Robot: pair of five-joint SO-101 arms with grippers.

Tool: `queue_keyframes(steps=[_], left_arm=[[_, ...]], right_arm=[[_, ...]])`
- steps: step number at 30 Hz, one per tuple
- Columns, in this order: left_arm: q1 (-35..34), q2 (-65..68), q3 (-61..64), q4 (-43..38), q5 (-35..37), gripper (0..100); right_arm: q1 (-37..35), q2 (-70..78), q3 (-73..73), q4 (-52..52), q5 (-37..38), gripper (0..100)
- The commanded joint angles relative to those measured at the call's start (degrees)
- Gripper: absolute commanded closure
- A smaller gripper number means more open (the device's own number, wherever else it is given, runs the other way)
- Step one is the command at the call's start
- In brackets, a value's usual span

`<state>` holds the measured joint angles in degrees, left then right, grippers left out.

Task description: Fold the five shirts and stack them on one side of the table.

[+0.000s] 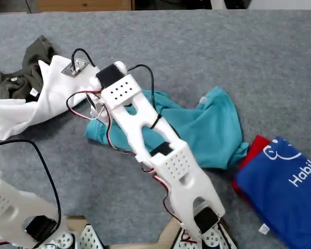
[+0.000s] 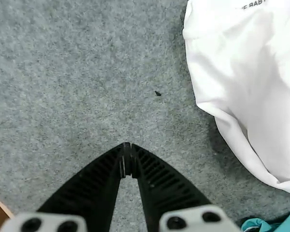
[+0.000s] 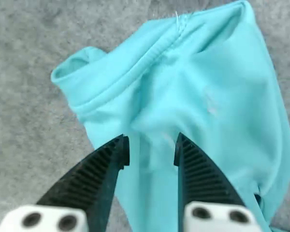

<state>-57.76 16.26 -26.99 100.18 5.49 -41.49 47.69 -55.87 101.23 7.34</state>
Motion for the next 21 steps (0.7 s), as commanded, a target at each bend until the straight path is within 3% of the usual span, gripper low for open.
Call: queue_keyframes(steps=[1, 21], left_arm=[[-0.7, -3.12, -0.26, 0.26, -0.26, 98], [-0.79, -3.12, -0.26, 0.26, -0.26, 98]], right_arm=[[-0.84, -6.46, 2.42, 0.44, 0.62, 82.5], [-0.92, 7.6, 2.86, -6.51, 0.18, 82.5]])
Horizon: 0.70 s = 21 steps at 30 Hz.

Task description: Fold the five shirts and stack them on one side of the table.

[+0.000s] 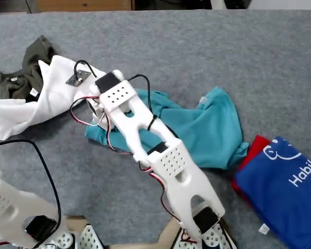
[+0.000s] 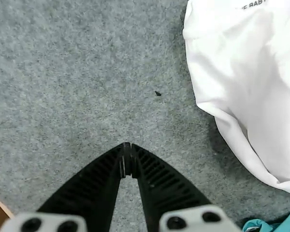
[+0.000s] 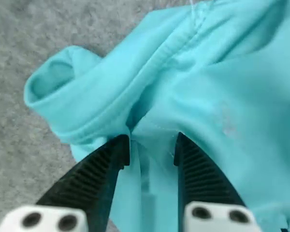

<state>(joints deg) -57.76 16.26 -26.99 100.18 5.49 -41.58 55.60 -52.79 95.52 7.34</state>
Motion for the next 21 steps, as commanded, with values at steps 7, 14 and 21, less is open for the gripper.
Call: queue_keyframes(steps=[7, 14, 21], left_arm=[[-0.79, -3.12, -0.26, 0.26, -0.26, 98], [-2.2, -3.12, -0.26, 0.35, -0.26, 98], [-3.52, -3.12, -0.26, 0.35, -0.26, 98]], right_arm=[[-0.4, -0.13, 0.4, -2.2, 0.53, 82.9], [2.15, -0.22, -0.13, -3.78, 0.53, 97.6], [4.97, -0.31, -0.13, -3.69, 0.53, 97.7]])
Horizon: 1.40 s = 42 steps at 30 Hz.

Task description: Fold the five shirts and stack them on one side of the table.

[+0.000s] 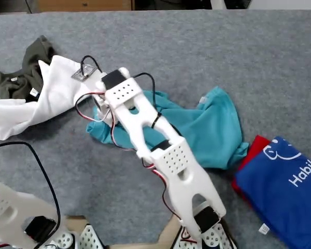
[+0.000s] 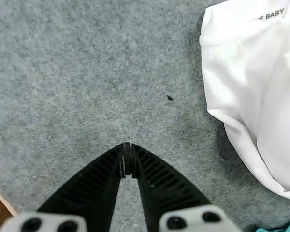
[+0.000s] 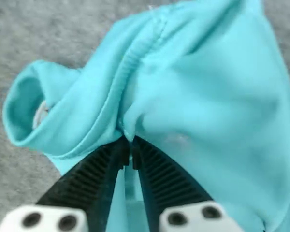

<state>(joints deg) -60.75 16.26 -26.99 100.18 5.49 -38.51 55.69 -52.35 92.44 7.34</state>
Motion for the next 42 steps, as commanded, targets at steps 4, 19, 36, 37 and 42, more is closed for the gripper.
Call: queue_keyframes(steps=[4, 19, 36, 37, 42], left_arm=[[-0.53, -3.12, -0.26, 0.35, -0.26, 98], [-0.53, -3.12, -0.26, 0.35, -0.26, 98], [14.95, -10.68, -0.18, 0.53, -0.18, 98], [17.05, -12.18, 0.35, 0.53, -0.18, 98], [32.7, -19.38, 9.67, 0.53, -0.09, 98]], right_arm=[[3.12, -1.36, -2.33, 1.41, 0.53, 97.9], [5.41, -9.19, -17.1, 9.93, 0.53, 97.9], [14.9, -23.16, -17.89, 7.91, 1.85, 98.0], [16.75, -24.04, -18.68, 7.21, 1.76, 98.0], [25.36, -25.89, -23.25, 2.64, 1.76, 99.5]])
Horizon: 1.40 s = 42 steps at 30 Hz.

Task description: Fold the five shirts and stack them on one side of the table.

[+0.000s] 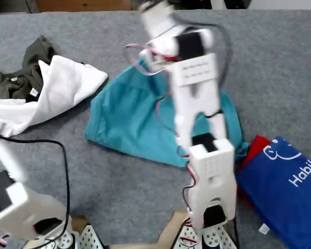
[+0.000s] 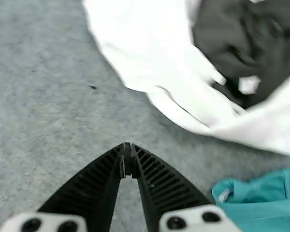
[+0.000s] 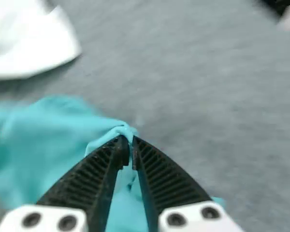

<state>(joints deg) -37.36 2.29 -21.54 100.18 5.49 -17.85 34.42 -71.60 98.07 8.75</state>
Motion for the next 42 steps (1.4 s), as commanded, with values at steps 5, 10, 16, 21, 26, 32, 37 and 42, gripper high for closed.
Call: queue_keyframes(steps=[5, 10, 16, 21, 26, 32, 37, 42], left_arm=[[29.01, -11.12, 11.52, -2.11, 0.18, 98], [44.4, -12.26, 18.11, -9.32, 0.0, 98], [56.7, -12.26, 31.21, -20.92, 0.18, 91], [63.56, -12.26, 37.36, -29.36, 3.25, 79], [67.34, -11.65, 39.12, -37.54, 8.26, 75], [71.56, -2.51, 39.21, -47.65, 14.51, 75], [71.21, 11.12, 32.97, -53.19, 19.08, 75], [71.12, 23.78, 22.33, -52.84, 20.75, 87]], right_arm=[[9.98, -3.47, -4.88, -4.22, 0.62, 99.4], [15.08, -2.15, -4.7, -8.09, 0.35, 99.4], [22.73, 1.89, -4.53, -10.2, 0.26, 99.4], [32.31, 10.15, -4.53, -16.53, -6.95, 99.4], [39.96, 21.23, -4.97, -25.05, -14.24, 99.4], [41.1, 29.49, -4.97, -29.89, -17.05, 99.4], [41.27, 32.04, -4.79, -32.62, -17.41, 99.4], [40.92, 33.98, -5.05, -34.81, -17.41, 99.4]])
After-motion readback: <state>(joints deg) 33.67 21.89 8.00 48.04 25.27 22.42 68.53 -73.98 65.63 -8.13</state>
